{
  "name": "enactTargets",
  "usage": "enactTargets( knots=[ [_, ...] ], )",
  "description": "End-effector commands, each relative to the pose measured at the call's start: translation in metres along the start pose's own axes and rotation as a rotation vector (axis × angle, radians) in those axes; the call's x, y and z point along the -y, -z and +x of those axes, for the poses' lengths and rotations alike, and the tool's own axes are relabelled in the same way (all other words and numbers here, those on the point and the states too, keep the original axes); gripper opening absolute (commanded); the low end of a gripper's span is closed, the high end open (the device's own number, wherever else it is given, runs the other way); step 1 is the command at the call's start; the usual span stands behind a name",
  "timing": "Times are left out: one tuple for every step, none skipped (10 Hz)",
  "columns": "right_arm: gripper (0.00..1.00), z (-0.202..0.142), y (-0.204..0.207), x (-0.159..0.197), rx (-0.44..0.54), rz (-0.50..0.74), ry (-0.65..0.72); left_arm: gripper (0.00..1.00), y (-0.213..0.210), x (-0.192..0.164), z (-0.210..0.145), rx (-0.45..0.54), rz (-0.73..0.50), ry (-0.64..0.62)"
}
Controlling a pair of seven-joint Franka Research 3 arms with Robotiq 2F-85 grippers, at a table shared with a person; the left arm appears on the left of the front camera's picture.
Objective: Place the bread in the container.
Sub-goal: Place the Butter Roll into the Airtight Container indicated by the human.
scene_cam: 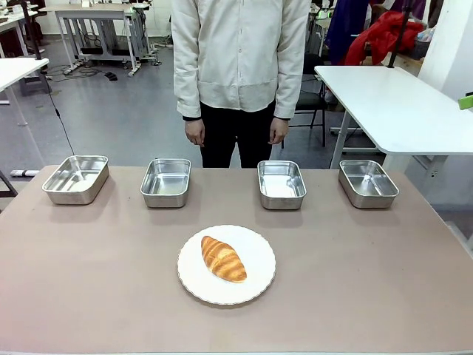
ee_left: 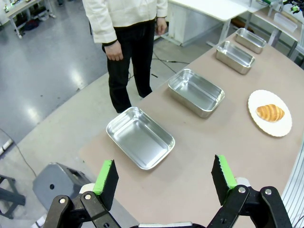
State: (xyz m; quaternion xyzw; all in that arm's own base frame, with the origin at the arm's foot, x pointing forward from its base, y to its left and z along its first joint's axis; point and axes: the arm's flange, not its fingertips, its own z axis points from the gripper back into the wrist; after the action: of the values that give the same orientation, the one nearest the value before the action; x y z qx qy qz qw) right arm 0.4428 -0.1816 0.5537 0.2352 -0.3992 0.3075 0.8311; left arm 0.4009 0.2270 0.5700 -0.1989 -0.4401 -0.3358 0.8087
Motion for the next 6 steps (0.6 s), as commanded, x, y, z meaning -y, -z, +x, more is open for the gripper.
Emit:
enactTargets(
  knots=[
    [1.00,0.0003,-0.0001,-0.0003,0.007,0.006,-0.001,1.00,-0.0031,0.0004,0.0000,0.011,-0.007,0.010],
    [1.00,0.0003,-0.0001,-0.0003,0.007,0.006,-0.001,1.00,-0.0031,0.0004,0.0000,0.011,-0.007,0.010],
    [1.00,0.0003,-0.0001,-0.0003,0.007,0.006,-0.001,1.00,-0.0031,0.0004,0.0000,0.011,-0.007,0.010],
    [1.00,0.0003,-0.0001,-0.0003,0.007,0.006,-0.001,1.00,-0.0031,0.0004,0.0000,0.011,-0.007,0.010],
    [1.00,0.0003,-0.0001,-0.0003,0.007,0.006,-0.001,1.00,-0.0031,0.0004,0.0000,0.011,-0.007,0.010],
    [1.00,0.0003,-0.0001,-0.0003,0.007,0.006,-0.001,1.00,-0.0031,0.0004,0.0000,0.011,-0.007,0.010]
  ],
)
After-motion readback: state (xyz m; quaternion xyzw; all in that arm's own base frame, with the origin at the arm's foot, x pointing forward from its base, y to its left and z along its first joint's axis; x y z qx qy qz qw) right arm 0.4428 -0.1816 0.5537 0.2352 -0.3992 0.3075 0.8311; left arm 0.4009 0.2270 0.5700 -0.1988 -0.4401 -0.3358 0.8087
